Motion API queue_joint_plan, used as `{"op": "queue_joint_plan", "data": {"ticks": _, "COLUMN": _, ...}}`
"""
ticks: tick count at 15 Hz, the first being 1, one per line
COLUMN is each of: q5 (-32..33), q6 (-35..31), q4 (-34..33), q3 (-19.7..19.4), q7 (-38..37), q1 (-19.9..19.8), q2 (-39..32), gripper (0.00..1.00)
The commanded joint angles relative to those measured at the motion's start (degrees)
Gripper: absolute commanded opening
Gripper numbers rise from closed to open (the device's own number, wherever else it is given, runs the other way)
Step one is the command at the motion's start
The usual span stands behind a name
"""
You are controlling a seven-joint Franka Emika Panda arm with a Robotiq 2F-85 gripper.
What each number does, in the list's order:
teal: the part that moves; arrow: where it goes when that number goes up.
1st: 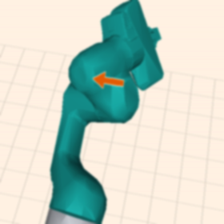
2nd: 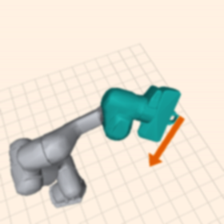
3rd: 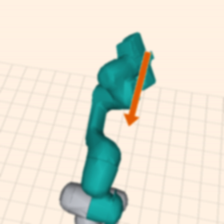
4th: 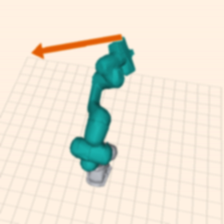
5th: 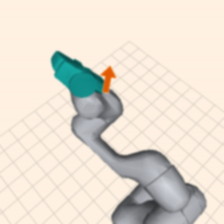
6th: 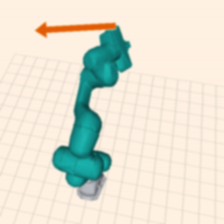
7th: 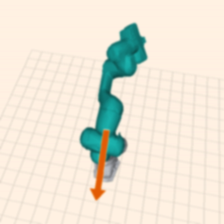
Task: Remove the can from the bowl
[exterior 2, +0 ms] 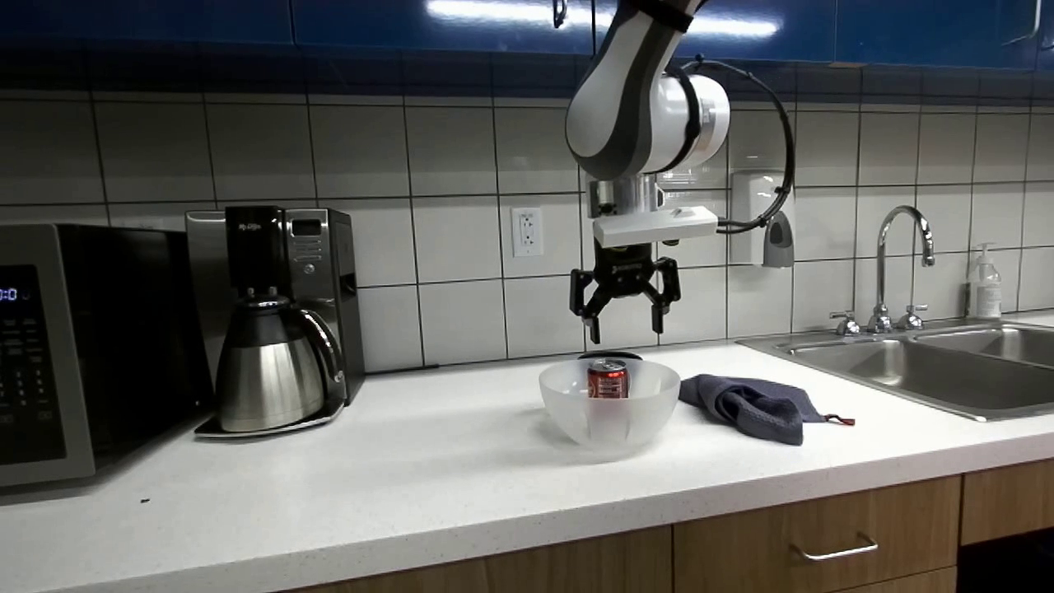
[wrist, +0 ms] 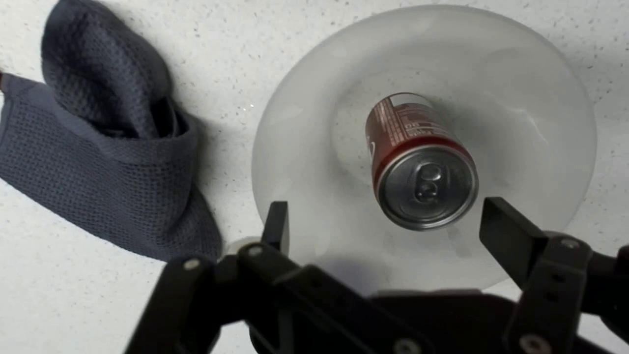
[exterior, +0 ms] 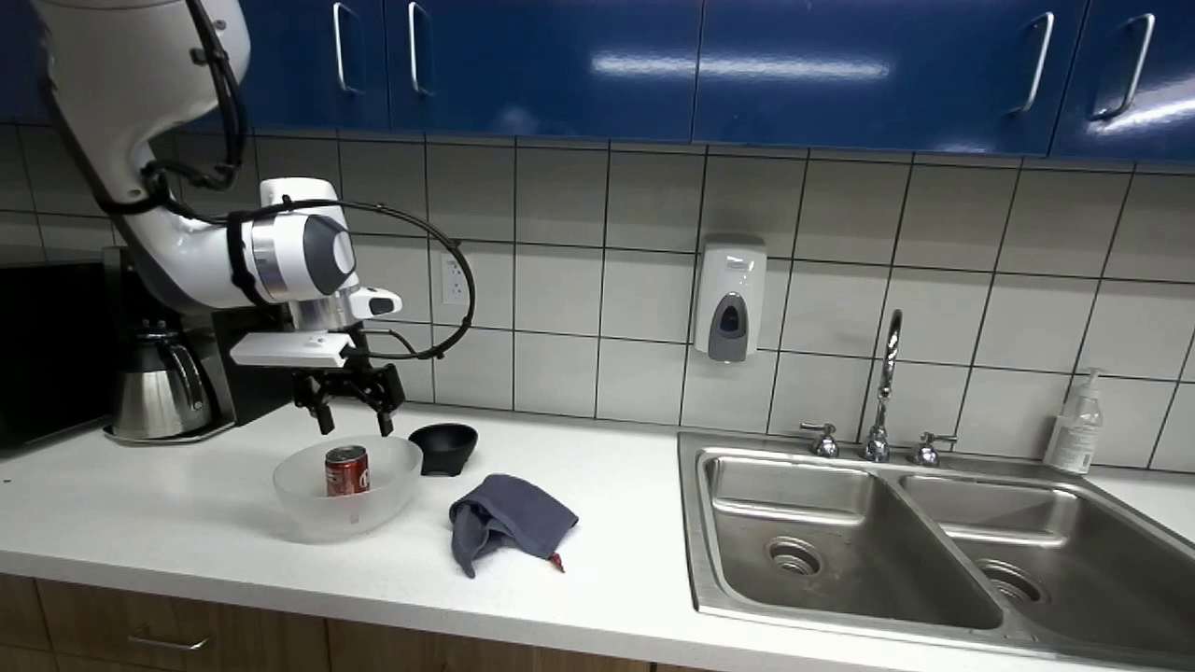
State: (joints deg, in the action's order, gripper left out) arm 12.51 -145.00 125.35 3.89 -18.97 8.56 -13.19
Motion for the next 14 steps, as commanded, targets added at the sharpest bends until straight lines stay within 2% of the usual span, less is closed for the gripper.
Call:
{"op": "queue_joint_plan", "data": {"ticks": 1, "q5": -0.53, "q6": 0.57, "q4": -4.34, "q3": -0.26, "q7": -1.93, "q1": 1.96, "q2": -3.39, "gripper": 1.0}}
{"op": "queue_joint_plan", "data": {"ticks": 7, "q5": 0.38, "q6": -0.35, "q4": -5.09, "q3": -1.17, "q7": -2.72, "q1": 3.91, "q2": -6.24, "gripper": 1.0}}
{"op": "queue_joint_plan", "data": {"ticks": 14, "q5": 0.01, "q6": -1.85, "q4": -4.74, "q3": -2.01, "q7": -2.19, "q1": 4.46, "q2": -8.2, "gripper": 1.0}}
